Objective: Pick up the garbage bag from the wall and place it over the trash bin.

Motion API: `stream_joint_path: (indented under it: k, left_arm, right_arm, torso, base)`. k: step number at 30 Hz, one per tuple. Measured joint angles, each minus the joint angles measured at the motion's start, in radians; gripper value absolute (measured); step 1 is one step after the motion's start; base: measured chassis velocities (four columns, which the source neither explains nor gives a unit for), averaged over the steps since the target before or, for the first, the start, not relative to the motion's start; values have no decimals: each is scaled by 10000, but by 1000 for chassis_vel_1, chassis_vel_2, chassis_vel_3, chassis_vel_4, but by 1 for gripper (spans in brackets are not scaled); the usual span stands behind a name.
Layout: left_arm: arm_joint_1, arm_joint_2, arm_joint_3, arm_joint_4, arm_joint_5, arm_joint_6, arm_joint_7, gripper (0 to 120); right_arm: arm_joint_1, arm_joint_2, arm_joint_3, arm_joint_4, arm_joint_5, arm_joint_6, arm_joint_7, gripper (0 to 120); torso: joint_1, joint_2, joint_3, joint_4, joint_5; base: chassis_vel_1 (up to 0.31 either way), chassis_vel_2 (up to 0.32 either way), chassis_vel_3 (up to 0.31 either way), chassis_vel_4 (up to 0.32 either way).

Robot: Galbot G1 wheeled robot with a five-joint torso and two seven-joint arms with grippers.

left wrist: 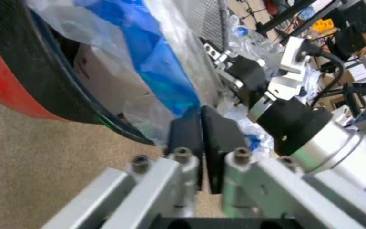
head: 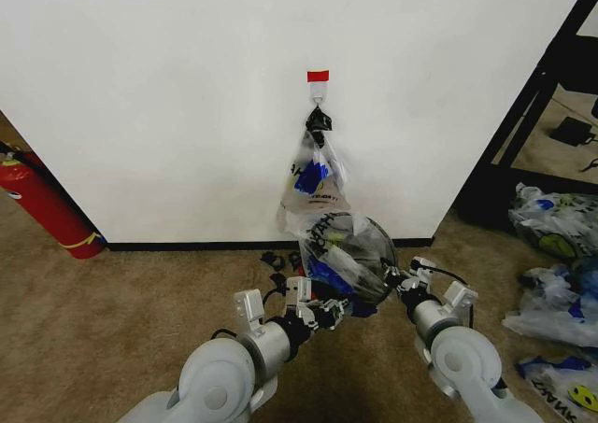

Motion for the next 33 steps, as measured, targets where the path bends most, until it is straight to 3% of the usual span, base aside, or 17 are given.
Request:
stream_joint_path:
  k: [9, 16, 25, 27, 30, 33]
  left_arm:
    - [49, 111, -24, -119, 0, -31, -99, 0]
    - [948, 686, -400, -640, 341, -153, 76, 0]
    - [1374, 320, -495, 138, 967, -342, 126, 0]
    - [1464, 499, -854, -574, 742, -404, 160, 0]
    - [1576, 706, -1047, -959, 637, -399, 186, 0]
    - [1703, 892, -1216, -1443, 494, -349, 212, 11]
  right_arm:
    - [6, -39, 51, 27, 74, 6, -25, 0]
    - [100, -21, 390, 11, 588, 48, 82, 0]
    - [-60, -14, 568, 224, 951, 36, 242, 0]
    - [-69, -60, 602, 166, 853, 37, 209, 0]
    - [-66, -63, 603, 158, 818, 38, 186, 0]
    - [-61, -47, 577, 136, 759, 41, 160, 0]
  torso:
    - [0, 0, 0, -2, 0]
    - [0, 0, 0, 3, 0]
    - [0, 0, 0, -1, -1]
    - [0, 0, 0, -2, -1]
    - [0, 0, 0, 0, 0]
    - [0, 0, 0, 1, 0]
  base:
    - [0, 0, 0, 0]
    - [0, 0, 0, 0]
    - [0, 0, 0, 0]
    - [0, 0, 0, 0]
    - [0, 0, 0, 0]
    - [0, 0, 0, 0]
